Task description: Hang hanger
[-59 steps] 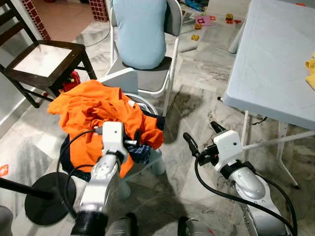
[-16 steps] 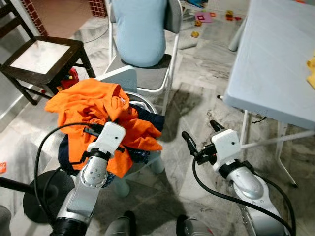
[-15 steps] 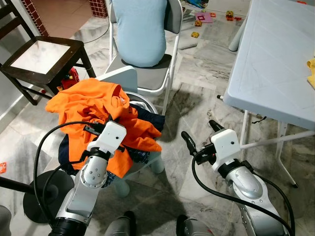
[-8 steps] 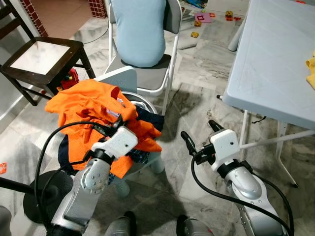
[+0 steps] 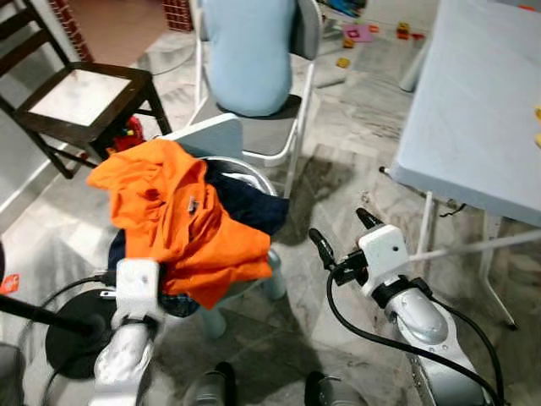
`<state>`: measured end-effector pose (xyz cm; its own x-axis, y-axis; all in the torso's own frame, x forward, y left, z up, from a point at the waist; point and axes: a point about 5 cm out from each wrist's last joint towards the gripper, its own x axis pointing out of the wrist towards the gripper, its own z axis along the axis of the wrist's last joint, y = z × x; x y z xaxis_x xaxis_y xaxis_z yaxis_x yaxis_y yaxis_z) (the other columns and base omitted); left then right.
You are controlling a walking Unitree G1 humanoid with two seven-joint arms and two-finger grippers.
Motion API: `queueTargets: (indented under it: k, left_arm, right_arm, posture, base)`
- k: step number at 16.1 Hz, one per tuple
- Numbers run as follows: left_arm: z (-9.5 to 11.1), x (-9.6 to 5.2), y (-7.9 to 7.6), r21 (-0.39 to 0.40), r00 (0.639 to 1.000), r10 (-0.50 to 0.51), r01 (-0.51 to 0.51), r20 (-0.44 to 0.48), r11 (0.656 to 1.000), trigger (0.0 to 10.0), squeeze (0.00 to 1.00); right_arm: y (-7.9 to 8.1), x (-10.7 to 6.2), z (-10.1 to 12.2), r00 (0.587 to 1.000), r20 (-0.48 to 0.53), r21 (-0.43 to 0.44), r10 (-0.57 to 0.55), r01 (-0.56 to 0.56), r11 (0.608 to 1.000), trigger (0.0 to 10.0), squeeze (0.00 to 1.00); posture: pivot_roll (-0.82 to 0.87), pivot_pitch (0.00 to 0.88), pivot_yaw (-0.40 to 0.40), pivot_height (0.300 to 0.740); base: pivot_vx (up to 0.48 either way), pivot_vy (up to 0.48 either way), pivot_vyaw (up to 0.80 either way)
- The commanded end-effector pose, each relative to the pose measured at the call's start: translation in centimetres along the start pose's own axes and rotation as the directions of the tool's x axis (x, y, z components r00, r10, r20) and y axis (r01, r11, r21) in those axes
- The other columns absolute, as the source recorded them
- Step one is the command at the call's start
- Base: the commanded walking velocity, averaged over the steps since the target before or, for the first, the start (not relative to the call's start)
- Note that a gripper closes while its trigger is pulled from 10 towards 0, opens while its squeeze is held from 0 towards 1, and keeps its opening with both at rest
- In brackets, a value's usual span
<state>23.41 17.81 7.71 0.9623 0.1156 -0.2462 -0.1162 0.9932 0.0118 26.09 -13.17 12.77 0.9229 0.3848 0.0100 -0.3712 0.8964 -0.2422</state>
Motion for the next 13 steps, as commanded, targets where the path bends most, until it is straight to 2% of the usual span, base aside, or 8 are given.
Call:
queueTargets:
  k: [1, 3, 4, 5, 7, 8, 9, 13]
  left_arm:
    - [-0.4, -0.4, 0.7, -0.044, 0.999, 0.029, -0.031, -0.044, 0.999, 1.6, 0.0]
    - [-0.9, -0.5, 0.7, -0.076, 0.993, 0.017, -0.026, -0.115, 0.997, 2.2, 0.0]
    - [-0.9, -0.4, 0.8, -0.081, 0.991, 0.02, -0.031, -0.134, 0.996, 5.6, 0.0]
    - [-0.6, -0.2, 0.7, -0.063, 0.99, 0.022, -0.031, -0.138, 0.997, 10.0, 0.0]
    - [-1.0, -0.5, 0.5, -0.096, 0.973, 0.026, -0.049, -0.23, 0.994, 10.0, 0.0]
    - [-1.0, -0.6, 0.7, -0.097, 0.969, 0.035, -0.061, -0.245, 0.993, 10.0, 0.58]
    - [-0.9, -0.7, 1.5, -0.073, 0.966, 0.087, -0.107, -0.243, 0.992, 10.0, 1.0]
    - [0.7, -0.9, 4.3, -0.011, 0.942, 0.304, -0.308, -0.141, 0.951, 10.0, 1.0]
  right_arm:
    - [0.0, -0.2, -0.3, 1.0, -0.012, -0.006, 0.011, -0.011, 1.0, 10.0, 0.0]
    - [-0.3, -0.2, -0.5, 1.0, -0.015, -0.017, 0.007, -0.007, 1.0, 10.0, 0.0]
    - [-0.4, -0.3, -0.5, 1.0, -0.015, -0.02, 0.001, -0.001, 1.0, 10.0, 0.0]
    - [-0.4, -0.3, -0.5, 1.0, -0.015, -0.02, -0.001, 0.001, 1.0, 10.0, 0.0]
    - [-0.1, -0.5, -0.5, 1.0, -0.016, -0.021, 0.003, -0.003, 1.0, 10.0, 0.0]
    - [-0.1, -0.5, -0.5, 1.0, -0.016, -0.023, 0.005, -0.006, 1.0, 10.0, 0.0]
    - [-0.1, -0.5, -0.6, 1.0, -0.017, -0.023, 0.006, -0.007, 1.0, 10.0, 0.0]
    - [-0.3, -0.3, -0.7, 1.0, -0.017, -0.03, 0.003, -0.004, 1.0, 10.0, 0.0]
  posture:
    - [-0.04, 0.229, -0.002, 0.74]
    - [-0.04, 0.231, 0.0, 0.74]
    - [-0.05, 0.234, 0.003, 0.74]
    - [-0.05, 0.234, 0.003, 0.74]
    - [-0.05, 0.234, 0.001, 0.74]
    - [-0.05, 0.235, 0.001, 0.74]
    - [-0.05, 0.236, 0.001, 0.74]
    - [-0.04, 0.236, 0.0, 0.74]
  base:
    - [0.0, 0.0, 0.0]
    - [0.0, 0.0, 0.0]
    - [0.0, 0.0, 0.0]
    - [0.0, 0.0, 0.0]
    - [0.0, 0.0, 0.0]
    - [0.0, 0.0, 0.0]
    - [0.0, 0.0, 0.0]
    - [0.0, 0.0, 0.0]
